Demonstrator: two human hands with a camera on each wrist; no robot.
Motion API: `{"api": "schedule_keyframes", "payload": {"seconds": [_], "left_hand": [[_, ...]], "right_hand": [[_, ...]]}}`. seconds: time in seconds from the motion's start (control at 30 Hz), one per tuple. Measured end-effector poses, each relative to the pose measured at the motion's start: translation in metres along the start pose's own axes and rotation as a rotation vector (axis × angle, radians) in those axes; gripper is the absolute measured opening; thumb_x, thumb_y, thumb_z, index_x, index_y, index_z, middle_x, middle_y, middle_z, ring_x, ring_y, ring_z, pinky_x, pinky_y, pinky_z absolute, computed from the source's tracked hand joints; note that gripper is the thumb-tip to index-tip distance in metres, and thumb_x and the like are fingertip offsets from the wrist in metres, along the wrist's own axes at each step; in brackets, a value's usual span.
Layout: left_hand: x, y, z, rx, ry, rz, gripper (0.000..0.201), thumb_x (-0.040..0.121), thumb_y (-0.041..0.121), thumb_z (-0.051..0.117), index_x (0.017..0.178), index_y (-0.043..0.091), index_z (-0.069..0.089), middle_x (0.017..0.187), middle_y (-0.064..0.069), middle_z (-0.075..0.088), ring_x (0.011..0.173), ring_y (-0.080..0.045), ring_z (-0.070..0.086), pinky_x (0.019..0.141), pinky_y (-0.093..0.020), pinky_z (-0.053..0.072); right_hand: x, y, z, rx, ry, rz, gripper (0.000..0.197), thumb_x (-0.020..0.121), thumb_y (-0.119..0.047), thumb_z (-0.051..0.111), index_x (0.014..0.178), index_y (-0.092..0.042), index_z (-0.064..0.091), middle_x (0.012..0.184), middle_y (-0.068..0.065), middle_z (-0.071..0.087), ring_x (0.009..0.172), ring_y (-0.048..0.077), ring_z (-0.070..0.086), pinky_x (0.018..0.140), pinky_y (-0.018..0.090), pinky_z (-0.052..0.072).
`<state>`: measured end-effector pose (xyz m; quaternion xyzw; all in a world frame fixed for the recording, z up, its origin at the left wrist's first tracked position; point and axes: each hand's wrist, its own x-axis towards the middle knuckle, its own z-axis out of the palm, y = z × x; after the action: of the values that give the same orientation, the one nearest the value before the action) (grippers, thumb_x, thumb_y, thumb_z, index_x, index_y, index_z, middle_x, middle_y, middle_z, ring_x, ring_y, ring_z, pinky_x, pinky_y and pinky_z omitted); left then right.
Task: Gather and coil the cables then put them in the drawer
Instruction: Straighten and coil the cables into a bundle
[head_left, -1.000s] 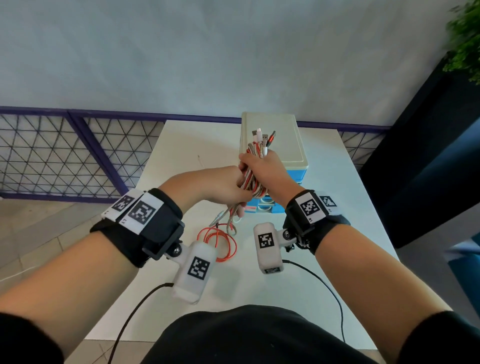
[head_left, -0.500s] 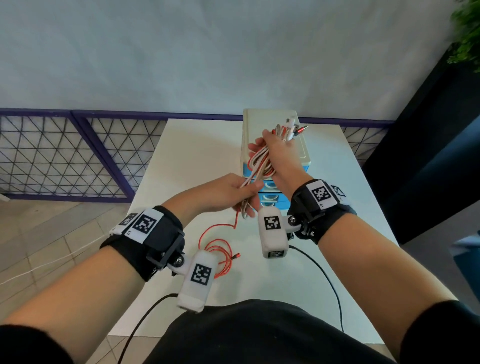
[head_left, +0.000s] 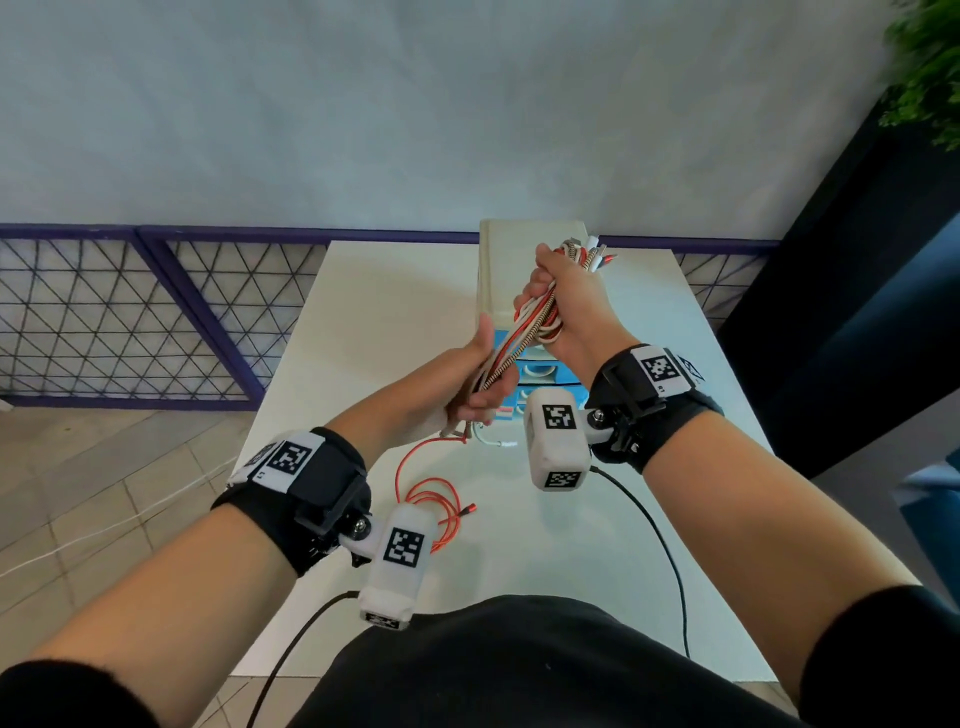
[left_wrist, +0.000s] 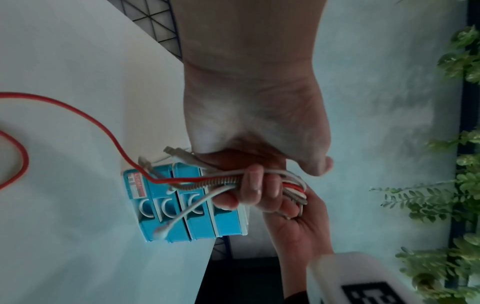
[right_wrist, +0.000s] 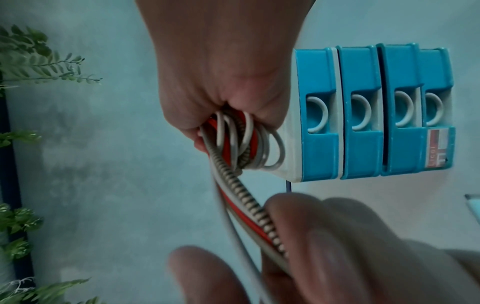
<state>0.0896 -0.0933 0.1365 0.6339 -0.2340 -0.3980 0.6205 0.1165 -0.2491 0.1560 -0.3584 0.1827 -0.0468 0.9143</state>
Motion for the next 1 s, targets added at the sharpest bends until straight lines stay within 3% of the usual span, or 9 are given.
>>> {"api": "schedule_keyframes", "payload": {"seconds": [0.1,0.17,0.33,0.4,0.53,0.7,0.77,0.93,1.0], "left_hand": [[0.001,-0.003,-0.003,-0.048,-0.064,-0.011,0.052,0.093,0.055,0.025,0.074,0.013,0.049,0.060,-0.002,0.039,0.055,-0.015,0.035,0.060,-0.025,0.032],[-0.001,-0.005,-0.006,0.083,-0.084,0.003,0.047,0.091,0.053,0.028,0.078,0.013,0.048,0.068,-0.002,0.050,0.067,-0.018,0.049,0.064,-0.022,0.038],[-0.004,-0.001,-0.014,0.399,-0.085,-0.026,0.050,0.088,0.056,0.028,0.076,0.013,0.051,0.065,0.004,0.058,0.087,-0.015,0.067,0.055,-0.018,0.032],[-0.004,0.000,-0.016,0.436,-0.072,-0.020,0.047,0.088,0.053,0.032,0.074,0.014,0.054,0.065,0.005,0.061,0.088,-0.015,0.068,0.063,-0.011,0.041],[-0.003,-0.003,-0.027,0.583,-0.022,0.009,0.047,0.087,0.051,0.040,0.078,0.009,0.060,0.069,0.007,0.063,0.082,-0.015,0.059,0.085,-0.032,0.046],[-0.006,0.004,-0.028,0.640,0.002,-0.008,0.031,0.097,0.032,0.043,0.081,0.014,0.061,0.075,-0.006,0.060,0.070,-0.011,0.055,0.072,-0.020,0.047],[-0.008,0.005,-0.027,0.607,0.018,0.000,0.029,0.099,0.025,0.042,0.087,0.011,0.064,0.072,-0.008,0.055,0.065,-0.011,0.051,0.068,-0.023,0.046],[-0.006,0.007,-0.029,0.853,0.116,0.021,0.021,0.094,0.028,0.052,0.101,0.020,0.070,0.073,0.014,0.055,0.071,-0.010,0.048,0.070,-0.025,0.040],[-0.002,0.013,-0.031,1.046,0.198,0.127,0.021,0.086,0.033,0.063,0.103,0.022,0.072,0.078,0.018,0.063,0.071,-0.006,0.051,0.076,-0.024,0.042]], "right_hand": [[0.000,-0.002,0.000,0.022,-0.020,0.029,0.030,0.097,-0.016,0.055,0.068,-0.017,0.044,0.042,-0.008,0.038,0.034,0.003,0.042,0.040,0.019,0.041],[-0.001,-0.004,-0.001,0.024,-0.044,0.046,0.030,0.097,-0.016,0.055,0.068,-0.017,0.044,0.043,-0.008,0.039,0.034,0.003,0.043,0.040,0.019,0.042],[-0.004,-0.006,-0.003,-0.014,-0.115,0.088,0.029,0.097,-0.017,0.053,0.069,-0.016,0.048,0.043,-0.007,0.042,0.035,0.004,0.044,0.041,0.020,0.044],[-0.005,-0.007,-0.004,-0.030,-0.137,0.106,0.028,0.098,-0.017,0.052,0.070,-0.015,0.049,0.043,-0.007,0.043,0.035,0.005,0.044,0.041,0.020,0.044],[-0.005,-0.012,-0.009,-0.069,-0.193,0.146,0.027,0.098,-0.016,0.052,0.071,-0.014,0.050,0.043,-0.007,0.044,0.035,0.004,0.044,0.042,0.017,0.042],[-0.004,-0.015,-0.014,-0.080,-0.232,0.188,0.024,0.096,-0.017,0.053,0.073,-0.013,0.052,0.045,-0.007,0.045,0.036,0.004,0.045,0.042,0.017,0.042],[-0.006,-0.019,-0.014,-0.098,-0.229,0.184,0.024,0.096,-0.017,0.053,0.073,-0.013,0.051,0.045,-0.007,0.045,0.037,0.004,0.045,0.042,0.018,0.043],[-0.015,-0.029,-0.009,-0.495,-0.273,0.123,0.018,0.095,-0.016,0.056,0.078,-0.012,0.054,0.053,-0.003,0.054,0.044,0.008,0.054,0.049,0.024,0.051],[-0.018,-0.027,-0.005,-0.690,-0.289,0.086,0.013,0.094,-0.014,0.059,0.082,-0.007,0.060,0.062,0.002,0.064,0.052,0.013,0.063,0.056,0.028,0.057]]}}
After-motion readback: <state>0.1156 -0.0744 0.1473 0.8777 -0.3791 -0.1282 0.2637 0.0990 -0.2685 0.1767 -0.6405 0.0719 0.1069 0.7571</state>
